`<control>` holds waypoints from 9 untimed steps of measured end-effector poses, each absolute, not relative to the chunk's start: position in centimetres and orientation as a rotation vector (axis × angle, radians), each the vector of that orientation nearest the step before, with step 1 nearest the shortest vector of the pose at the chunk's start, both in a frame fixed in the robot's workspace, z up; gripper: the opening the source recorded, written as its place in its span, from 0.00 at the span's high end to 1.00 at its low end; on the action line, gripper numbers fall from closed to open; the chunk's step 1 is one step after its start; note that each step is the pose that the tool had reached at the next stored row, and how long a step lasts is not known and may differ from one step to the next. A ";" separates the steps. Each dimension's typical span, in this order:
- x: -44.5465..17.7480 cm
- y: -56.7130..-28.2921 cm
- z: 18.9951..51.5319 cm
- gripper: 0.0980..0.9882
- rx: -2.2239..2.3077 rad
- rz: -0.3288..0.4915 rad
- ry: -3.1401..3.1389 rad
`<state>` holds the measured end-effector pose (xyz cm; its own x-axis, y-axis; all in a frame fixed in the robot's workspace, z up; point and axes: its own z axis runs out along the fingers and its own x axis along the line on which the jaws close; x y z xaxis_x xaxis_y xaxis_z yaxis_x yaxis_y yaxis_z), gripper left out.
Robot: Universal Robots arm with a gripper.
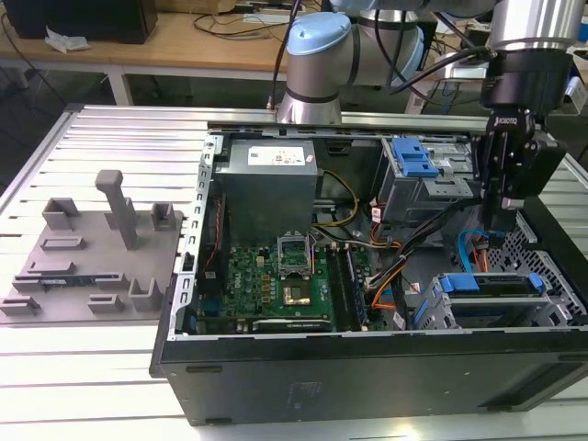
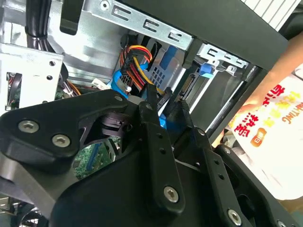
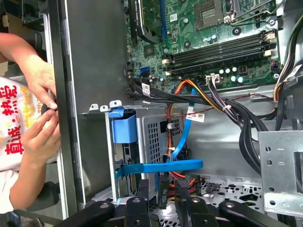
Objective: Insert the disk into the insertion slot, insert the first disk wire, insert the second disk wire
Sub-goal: 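Insert the first disk wire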
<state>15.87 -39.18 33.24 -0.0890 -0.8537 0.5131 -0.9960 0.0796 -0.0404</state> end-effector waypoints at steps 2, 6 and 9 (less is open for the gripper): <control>15.9 -39.2 33.3 0.72 1.833 0.551 -2.008; 15.9 -39.2 33.2 0.72 1.833 0.551 -2.008; 15.9 -39.2 33.1 0.72 1.832 0.561 -2.011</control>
<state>15.87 -39.17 33.15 -0.0930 -0.8520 0.5151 -0.9957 0.0794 -0.0484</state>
